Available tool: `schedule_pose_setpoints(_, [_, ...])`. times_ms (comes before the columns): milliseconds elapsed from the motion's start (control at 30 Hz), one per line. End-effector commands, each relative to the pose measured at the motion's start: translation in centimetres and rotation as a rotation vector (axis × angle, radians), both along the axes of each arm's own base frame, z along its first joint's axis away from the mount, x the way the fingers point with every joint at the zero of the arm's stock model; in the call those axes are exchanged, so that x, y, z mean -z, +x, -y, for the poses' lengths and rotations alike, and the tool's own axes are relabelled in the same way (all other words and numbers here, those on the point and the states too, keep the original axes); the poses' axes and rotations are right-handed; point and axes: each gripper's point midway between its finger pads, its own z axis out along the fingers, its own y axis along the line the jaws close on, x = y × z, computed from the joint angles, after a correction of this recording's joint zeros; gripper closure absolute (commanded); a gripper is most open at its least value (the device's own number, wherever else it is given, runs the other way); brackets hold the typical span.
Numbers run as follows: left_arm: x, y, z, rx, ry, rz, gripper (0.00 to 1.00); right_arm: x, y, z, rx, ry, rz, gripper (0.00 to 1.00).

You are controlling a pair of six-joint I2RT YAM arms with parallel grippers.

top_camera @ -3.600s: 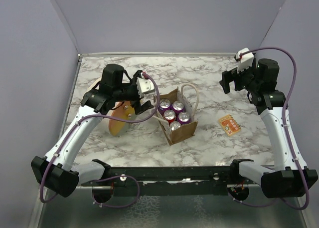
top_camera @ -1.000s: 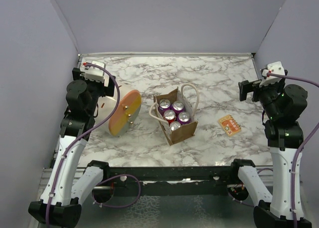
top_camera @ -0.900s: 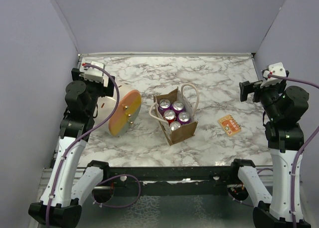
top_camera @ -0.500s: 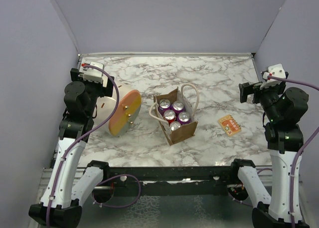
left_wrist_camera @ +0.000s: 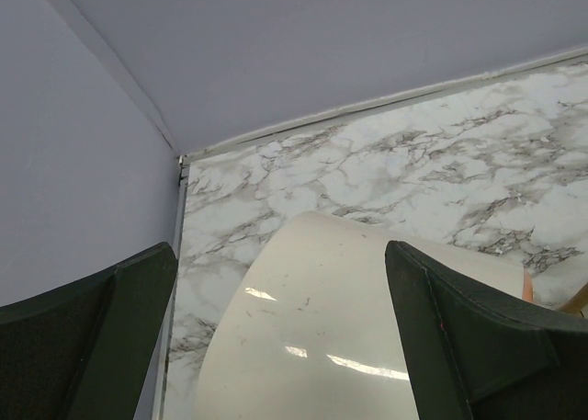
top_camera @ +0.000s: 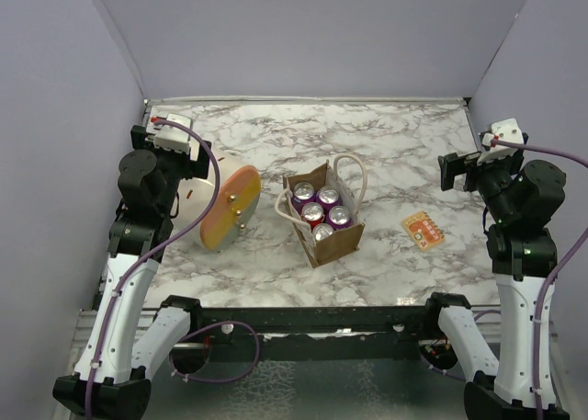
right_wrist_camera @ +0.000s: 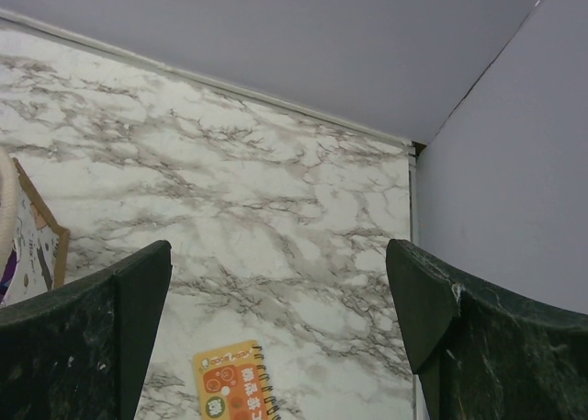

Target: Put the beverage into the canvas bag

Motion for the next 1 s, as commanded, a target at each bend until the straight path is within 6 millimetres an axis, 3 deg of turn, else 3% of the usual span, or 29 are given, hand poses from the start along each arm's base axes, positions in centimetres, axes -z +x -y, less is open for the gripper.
schedule_pose_setpoints(0, [-0.45, -0.32, 0.26, 0.018, -0.02, 0.014, 0.01, 0.09, -0.35, 0.01, -0.003, -0.005, -0.002, 0.0])
schedule_pose_setpoints(967, [-0.06, -0.3, 0.1, 0.015, -0.04, 0.011, 0.01, 1.03, -0.59, -0.25, -0.02, -0.011, -0.015, 0.0])
